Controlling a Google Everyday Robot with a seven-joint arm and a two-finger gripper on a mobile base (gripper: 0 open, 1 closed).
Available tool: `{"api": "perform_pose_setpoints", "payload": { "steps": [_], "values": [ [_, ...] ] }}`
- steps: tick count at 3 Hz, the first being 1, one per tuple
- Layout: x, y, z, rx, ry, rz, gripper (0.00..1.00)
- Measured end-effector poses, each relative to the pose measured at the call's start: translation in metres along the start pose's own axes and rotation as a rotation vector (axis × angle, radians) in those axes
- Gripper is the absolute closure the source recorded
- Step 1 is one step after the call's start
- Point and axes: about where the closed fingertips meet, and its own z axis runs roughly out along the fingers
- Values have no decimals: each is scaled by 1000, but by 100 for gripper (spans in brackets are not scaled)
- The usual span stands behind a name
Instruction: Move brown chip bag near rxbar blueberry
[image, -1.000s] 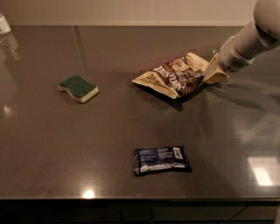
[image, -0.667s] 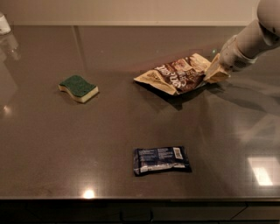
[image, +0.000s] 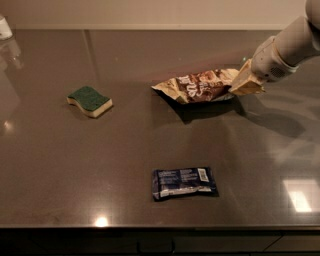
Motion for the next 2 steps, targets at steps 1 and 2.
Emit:
{"api": "perform_pose_setpoints", "payload": {
  "steps": [1,2],
  "values": [
    [-35,49,-17,-64,-86,-6,100],
    [-51,76,-27,-101,-129,-3,100]
  ]
}}
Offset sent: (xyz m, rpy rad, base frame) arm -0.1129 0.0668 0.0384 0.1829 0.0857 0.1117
